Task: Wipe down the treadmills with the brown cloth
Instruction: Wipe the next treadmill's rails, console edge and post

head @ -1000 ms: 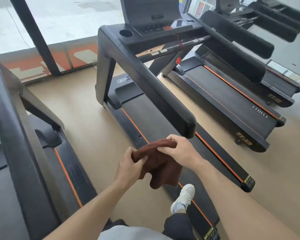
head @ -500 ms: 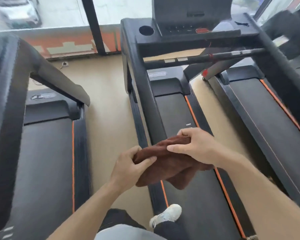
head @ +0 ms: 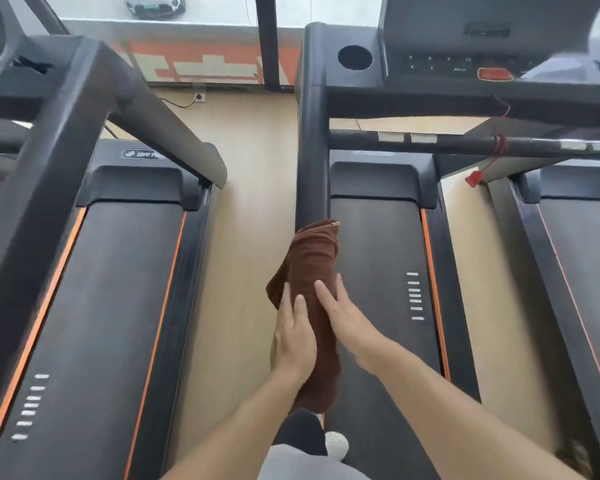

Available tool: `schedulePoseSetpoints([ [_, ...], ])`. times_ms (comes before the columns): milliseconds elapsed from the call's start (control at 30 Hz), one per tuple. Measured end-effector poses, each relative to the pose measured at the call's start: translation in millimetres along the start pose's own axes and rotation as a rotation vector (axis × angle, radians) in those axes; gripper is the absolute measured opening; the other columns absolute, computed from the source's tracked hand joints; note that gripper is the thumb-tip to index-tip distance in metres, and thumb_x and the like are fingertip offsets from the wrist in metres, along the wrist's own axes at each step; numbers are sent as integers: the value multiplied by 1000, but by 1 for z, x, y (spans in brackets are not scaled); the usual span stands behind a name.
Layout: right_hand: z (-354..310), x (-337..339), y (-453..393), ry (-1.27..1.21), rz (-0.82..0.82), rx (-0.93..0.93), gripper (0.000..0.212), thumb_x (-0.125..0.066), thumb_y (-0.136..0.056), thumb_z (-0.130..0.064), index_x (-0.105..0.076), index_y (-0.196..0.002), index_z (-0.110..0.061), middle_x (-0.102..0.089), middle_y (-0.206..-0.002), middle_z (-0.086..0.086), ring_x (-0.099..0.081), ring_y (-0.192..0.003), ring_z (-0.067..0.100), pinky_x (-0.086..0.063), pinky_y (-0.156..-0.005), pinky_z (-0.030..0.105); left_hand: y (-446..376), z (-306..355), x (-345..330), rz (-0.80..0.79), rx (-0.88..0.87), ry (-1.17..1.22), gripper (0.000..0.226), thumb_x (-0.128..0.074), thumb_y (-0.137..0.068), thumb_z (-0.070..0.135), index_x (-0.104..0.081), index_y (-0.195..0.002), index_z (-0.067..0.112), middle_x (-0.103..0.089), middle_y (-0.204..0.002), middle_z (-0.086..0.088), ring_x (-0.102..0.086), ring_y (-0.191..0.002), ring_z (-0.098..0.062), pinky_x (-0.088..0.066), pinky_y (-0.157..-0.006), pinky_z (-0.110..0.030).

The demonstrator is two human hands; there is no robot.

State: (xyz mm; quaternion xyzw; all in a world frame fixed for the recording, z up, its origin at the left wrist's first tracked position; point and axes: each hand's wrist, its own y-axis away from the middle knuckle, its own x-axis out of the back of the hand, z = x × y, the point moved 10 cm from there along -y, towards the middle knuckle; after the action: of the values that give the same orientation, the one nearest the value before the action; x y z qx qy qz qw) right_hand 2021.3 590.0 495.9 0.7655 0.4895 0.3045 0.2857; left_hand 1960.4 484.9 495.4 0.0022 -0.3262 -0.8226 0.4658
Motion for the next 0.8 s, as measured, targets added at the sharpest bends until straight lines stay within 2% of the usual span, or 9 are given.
schedulePoseSetpoints([
  [67,-5,-3,-16,-67,17,57,83,-37,-90,-82,-3,-159,-50,-31,-164,-12,-40,-145,16,-31,-120,36,-17,8,-1,40,-12,3,50,-22,-111,39,-22,-161,32,-30,-164,10,-29,-151,-12,-19,-112,-19],
  [133,-19,1,-33,-103,54,119,78,-36,-91,-81,-10,-158,-51,-37,-160,-14,-42,-143,12,-31,-122,41,-36,24,-1,38,-55,28,50,-22,-112,34,-23,-161,28,-29,-165,9,-26,-151,-6,-14,-111,-12],
  [200,-39,8,-49,-125,54,155,71,-37,-94,-77,-18,-157,-49,-44,-154,-16,-45,-140,10,-32,-121,41,-58,43,-3,21,-108,33,50,-22,-112,33,-24,-161,26,-28,-164,12,-24,-150,-2,-12,-115,-12],
  [300,-72,24,-77,-131,42,144,75,-39,-89,-81,-25,-155,-48,-52,-145,-15,-50,-134,12,-37,-118,43,-101,76,-5,18,-161,22,50,-23,-112,32,-24,-161,24,-30,-162,12,-24,-149,-2,-11,-113,-10],
  [367,-93,40,-103,-147,38,125,69,-40,-95,-75,-29,-155,-44,-55,-137,-13,-53,-129,14,-40,-116,43,-131,100,-7,24,-195,11,49,-24,-112,31,-25,-161,22,-33,-161,9,-26,-149,-4,-12,-112,-9],
  [533,-150,75,-169,-172,7,67,75,-42,-92,-78,-43,-152,-34,-60,-141,-4,-59,-125,23,-48,-108,48,-207,163,-10,65,-246,-37,50,-29,-111,33,-29,-160,22,-38,-161,4,-33,-148,-12,-18,-118,-18],
  [667,-174,90,-205,-193,29,65,88,-41,-86,-85,-48,-149,-23,-64,-136,1,-62,-122,25,-49,-108,44,-242,188,-14,79,-262,-67,69,-25,-96,57,-31,-159,27,-41,-160,5,-36,-147,-11,-23,-125,-37],
  [733,-174,90,-209,-197,29,79,88,-40,-86,-85,-47,-149,-24,-64,-132,-4,-61,-122,22,-49,-108,43,-248,189,-12,98,-252,-63,71,-26,-95,59,-31,-159,27,-39,-161,7,-34,-148,-9,-21,-126,-35],
  [800,-170,91,-214,-239,12,91,76,-42,-92,-78,-44,-148,-27,-60,-124,-11,-59,-119,18,-48,-109,42,-248,189,-10,112,-239,-64,65,-30,-99,52,-32,-159,27,-39,-161,7,-33,-148,-9,-20,-125,-32],
])
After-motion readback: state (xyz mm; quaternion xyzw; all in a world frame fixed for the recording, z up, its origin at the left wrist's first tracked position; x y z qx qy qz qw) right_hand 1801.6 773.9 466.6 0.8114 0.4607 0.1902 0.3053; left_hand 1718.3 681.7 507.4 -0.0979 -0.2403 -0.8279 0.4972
